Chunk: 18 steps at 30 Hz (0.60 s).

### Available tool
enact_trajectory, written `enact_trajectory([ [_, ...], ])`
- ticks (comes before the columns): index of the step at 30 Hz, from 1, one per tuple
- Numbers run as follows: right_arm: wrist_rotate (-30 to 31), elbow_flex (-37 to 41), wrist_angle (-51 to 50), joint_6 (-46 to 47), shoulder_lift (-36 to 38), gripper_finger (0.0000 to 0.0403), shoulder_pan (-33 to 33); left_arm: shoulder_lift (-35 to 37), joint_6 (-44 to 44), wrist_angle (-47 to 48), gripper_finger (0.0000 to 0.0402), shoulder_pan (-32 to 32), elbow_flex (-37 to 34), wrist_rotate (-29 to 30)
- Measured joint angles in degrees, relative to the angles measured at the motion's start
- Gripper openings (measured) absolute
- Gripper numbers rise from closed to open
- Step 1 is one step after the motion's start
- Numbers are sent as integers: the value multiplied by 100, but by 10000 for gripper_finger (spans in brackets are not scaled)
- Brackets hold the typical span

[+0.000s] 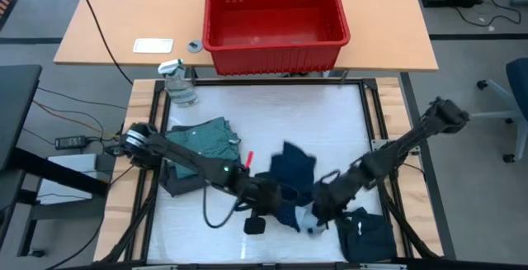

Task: Fold Laundry from Bin
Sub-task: Fold the blue polo shirt on the table

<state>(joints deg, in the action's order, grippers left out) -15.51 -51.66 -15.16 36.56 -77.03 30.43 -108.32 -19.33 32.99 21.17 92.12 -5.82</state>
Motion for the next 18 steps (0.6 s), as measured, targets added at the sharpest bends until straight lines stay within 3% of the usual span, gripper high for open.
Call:
enact_trajectory([
  [6, 493, 53, -481, -402, 983, 9, -810, 566, 698, 314, 10, -432, 543, 895],
  [8, 520, 171, -886, -464, 1084, 9, -1158, 566, 823, 352, 10, -735, 468, 904],
  [12, 467, 781, -1157, -228, 1017, 8, -1538, 220, 834, 280, 10, -1320, -72, 273],
  [18, 274, 1735, -72, 1484, 953, 8, -1286, -272, 663, -390, 10, -1814, -769, -1155],
])
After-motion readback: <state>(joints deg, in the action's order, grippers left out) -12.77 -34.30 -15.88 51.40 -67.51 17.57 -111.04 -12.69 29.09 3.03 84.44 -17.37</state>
